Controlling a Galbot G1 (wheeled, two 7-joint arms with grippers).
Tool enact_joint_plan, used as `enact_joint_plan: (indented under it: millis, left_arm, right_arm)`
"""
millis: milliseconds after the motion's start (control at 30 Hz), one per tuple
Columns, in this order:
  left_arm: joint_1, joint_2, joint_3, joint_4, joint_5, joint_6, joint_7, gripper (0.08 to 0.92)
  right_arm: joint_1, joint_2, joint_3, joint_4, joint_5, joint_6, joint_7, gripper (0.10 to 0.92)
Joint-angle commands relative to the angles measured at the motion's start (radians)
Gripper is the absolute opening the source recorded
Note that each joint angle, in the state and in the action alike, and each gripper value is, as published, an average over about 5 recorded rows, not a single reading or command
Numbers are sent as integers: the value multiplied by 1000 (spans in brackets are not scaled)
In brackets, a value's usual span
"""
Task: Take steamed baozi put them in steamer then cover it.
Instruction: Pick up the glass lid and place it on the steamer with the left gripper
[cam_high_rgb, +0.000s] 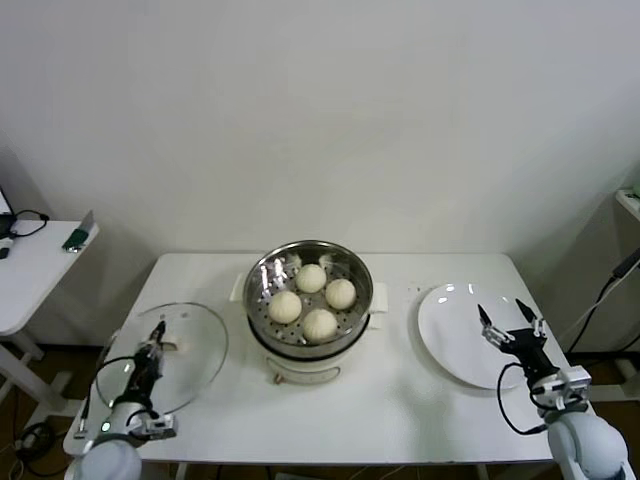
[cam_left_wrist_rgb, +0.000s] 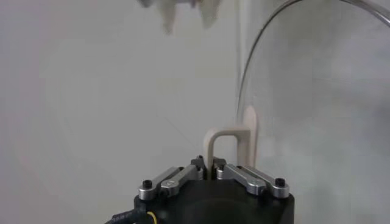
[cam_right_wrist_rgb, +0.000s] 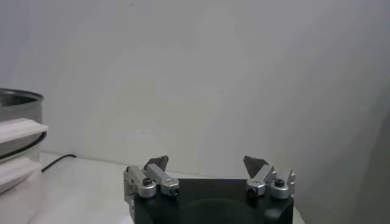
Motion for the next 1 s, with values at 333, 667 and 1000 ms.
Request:
enact_joint_plan:
  millis: [333, 667, 1000]
  left_arm:
    - [81, 273, 28, -542, -47, 420, 122, 152]
    - [-347, 412, 445, -512, -91, 615, 344, 152]
    - [-573, 106, 742, -349, 47, 707, 500, 152]
  right_arm:
    - [70, -33, -12, -108, -38, 37, -21, 823]
    - [121, -24, -40, -142, -84, 43, -22, 823]
    - [133, 14, -41, -178, -178, 38, -22, 823]
